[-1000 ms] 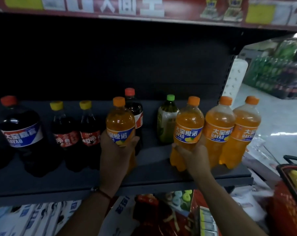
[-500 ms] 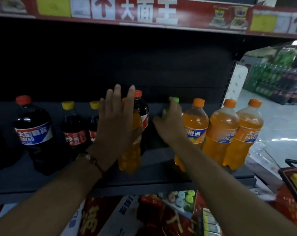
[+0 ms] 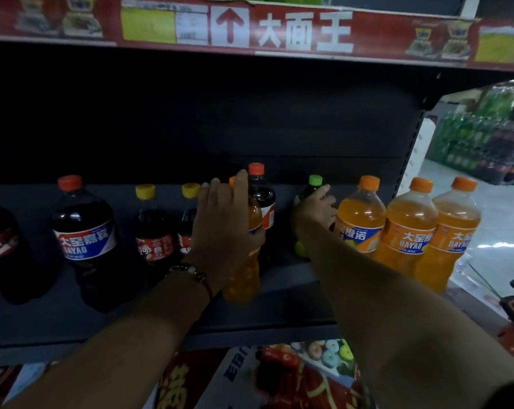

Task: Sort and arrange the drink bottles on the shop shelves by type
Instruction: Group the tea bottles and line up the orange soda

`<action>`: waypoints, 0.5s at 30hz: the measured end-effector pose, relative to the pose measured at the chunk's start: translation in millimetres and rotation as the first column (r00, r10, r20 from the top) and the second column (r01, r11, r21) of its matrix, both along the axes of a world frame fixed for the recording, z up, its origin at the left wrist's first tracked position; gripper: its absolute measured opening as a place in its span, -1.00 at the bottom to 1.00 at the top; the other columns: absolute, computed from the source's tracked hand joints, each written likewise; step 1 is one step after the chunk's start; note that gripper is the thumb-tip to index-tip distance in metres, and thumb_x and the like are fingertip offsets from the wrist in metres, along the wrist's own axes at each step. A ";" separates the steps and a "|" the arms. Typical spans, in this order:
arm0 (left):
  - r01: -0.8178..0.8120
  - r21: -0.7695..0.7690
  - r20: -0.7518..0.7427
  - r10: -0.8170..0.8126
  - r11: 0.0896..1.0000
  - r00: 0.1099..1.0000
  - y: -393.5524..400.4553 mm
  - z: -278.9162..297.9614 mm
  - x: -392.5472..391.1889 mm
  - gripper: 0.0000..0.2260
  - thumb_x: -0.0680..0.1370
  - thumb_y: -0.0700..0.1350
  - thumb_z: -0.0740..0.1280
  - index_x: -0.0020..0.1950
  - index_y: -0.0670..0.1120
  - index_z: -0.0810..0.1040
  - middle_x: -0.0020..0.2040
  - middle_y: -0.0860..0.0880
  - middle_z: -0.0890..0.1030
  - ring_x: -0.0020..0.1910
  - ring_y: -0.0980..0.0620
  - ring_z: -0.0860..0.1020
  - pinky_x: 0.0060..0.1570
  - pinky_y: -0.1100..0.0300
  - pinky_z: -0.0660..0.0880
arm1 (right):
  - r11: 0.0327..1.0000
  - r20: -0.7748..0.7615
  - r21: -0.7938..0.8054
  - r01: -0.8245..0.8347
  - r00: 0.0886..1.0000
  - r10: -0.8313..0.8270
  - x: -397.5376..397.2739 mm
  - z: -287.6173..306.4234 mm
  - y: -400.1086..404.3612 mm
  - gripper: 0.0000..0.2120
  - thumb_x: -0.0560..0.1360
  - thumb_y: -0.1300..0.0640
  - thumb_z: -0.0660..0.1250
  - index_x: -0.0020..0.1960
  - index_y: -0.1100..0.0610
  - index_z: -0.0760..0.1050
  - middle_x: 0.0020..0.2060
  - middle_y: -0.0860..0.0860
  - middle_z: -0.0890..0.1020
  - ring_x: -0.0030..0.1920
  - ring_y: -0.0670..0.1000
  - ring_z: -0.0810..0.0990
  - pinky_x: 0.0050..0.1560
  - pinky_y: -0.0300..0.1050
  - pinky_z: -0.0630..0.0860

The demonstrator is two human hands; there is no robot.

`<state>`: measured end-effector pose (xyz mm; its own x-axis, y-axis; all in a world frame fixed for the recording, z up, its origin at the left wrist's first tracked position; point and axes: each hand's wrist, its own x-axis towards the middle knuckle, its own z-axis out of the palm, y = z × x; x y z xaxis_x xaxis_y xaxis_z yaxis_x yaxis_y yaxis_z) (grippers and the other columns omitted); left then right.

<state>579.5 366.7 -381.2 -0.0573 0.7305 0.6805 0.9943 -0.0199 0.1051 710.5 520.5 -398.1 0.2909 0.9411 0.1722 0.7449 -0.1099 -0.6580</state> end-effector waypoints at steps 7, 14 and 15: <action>-0.029 -0.045 -0.041 0.028 0.999 0.999 1.2 5.0 0.2 -0.03 0.37 0.22 0.48 0.58 -0.19 0.09 0.36 -0.30 0.42 0.47 -0.33 0.28 0.52 -0.19 0.09 | 0.998 0.044 -0.032 -0.051 0.998 0.052 -24.6 -5.3 -36.6 -0.17 0.53 -0.07 0.34 0.56 0.15 -0.09 0.42 0.21 0.24 0.35 0.31 0.33 0.29 0.23 0.40; -0.097 -0.080 -0.101 0.088 0.992 0.991 0.4 15.2 4.4 -0.01 0.35 0.26 0.49 0.56 -0.21 0.13 0.34 -0.30 0.44 0.46 -0.33 0.28 0.52 -0.18 0.09 | 0.976 0.021 -0.030 -0.218 0.976 0.218 5.0 -6.5 -117.5 -0.15 0.46 0.02 0.43 0.54 0.09 -0.03 0.41 0.19 0.23 0.40 0.27 0.29 0.34 0.20 0.37; -0.099 -0.094 -0.105 0.089 0.991 0.990 0.5 17.4 5.0 -0.01 0.35 0.27 0.49 0.56 -0.20 0.13 0.34 -0.29 0.44 0.46 -0.32 0.28 0.52 -0.17 0.07 | 0.975 0.024 0.016 -0.224 0.974 0.223 9.4 -8.1 -127.6 -0.20 0.46 -0.05 0.42 0.51 0.08 0.03 0.38 0.16 0.26 0.37 0.25 0.32 0.32 0.19 0.38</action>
<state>584.5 367.2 -363.8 -0.0640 0.7892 0.6109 0.9968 0.0797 0.0014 719.9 392.9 -406.2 0.0696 0.9786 0.1938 0.7635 0.0727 -0.6417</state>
